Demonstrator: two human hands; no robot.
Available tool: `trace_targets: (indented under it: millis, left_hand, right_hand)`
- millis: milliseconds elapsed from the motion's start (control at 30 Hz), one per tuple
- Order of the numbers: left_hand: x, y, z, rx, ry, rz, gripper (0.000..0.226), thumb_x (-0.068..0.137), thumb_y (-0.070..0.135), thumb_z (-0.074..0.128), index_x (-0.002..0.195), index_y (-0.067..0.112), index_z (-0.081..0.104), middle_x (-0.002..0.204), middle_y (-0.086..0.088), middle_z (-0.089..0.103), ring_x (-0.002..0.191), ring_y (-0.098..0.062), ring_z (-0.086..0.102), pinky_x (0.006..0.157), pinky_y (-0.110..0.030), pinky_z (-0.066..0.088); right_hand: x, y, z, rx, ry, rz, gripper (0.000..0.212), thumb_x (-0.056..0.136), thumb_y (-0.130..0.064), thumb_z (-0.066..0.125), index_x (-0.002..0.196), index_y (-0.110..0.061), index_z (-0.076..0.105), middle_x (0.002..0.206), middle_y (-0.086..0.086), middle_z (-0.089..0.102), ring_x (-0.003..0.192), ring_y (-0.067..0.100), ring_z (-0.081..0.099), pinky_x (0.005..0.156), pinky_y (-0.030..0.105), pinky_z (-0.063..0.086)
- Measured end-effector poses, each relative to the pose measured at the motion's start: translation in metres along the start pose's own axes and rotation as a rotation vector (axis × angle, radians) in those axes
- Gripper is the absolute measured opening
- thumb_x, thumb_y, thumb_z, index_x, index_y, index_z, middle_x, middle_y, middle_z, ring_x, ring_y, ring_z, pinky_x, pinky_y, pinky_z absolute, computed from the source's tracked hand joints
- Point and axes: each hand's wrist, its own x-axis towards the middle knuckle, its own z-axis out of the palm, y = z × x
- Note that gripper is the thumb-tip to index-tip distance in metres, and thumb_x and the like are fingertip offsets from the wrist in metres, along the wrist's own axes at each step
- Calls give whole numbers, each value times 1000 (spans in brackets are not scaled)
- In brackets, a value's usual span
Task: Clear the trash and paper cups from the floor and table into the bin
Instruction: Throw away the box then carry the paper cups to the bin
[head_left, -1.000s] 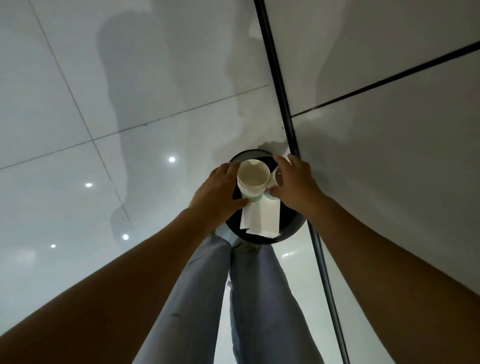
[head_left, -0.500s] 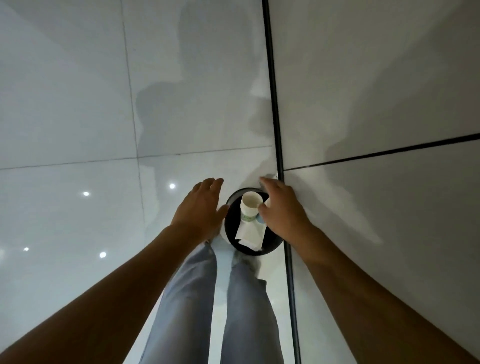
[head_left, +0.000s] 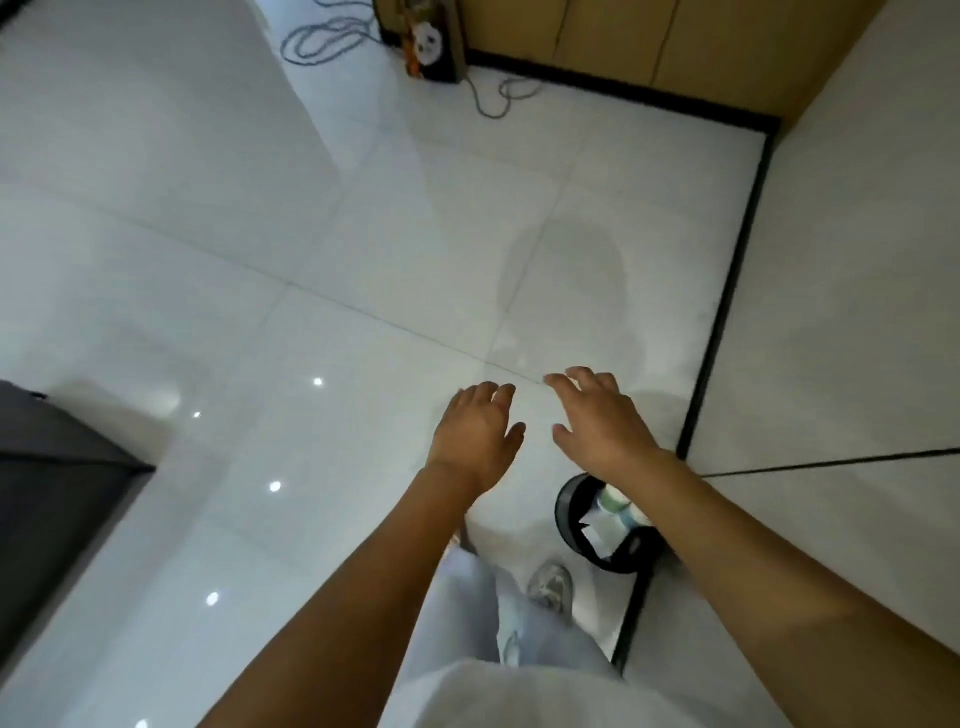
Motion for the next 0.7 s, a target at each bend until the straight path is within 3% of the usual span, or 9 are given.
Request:
trace_targets:
  millis: [367, 700]
  left_hand:
    - [-184, -237, -107, -177, 327, -560, 53, 96, 38, 47, 142, 14, 37, 136, -7, 49, 123, -24, 46, 101, -31, 37]
    - [-320, -428, -159, -253, 410, -896, 52, 95, 40, 48, 141, 18, 37, 140, -3, 46, 127, -21, 44, 103, -32, 39]
  right_hand:
    - [34, -327, -1, -153, -75, -526, 57, 92, -20, 51, 145, -22, 29, 150, 4, 27, 135, 26, 26, 102, 37, 35]
    - [49, -580, 63, -197, -120, -820, 56, 92, -23, 52, 144, -26, 31, 149, 3, 31, 133, 27, 31, 99, 38, 39]
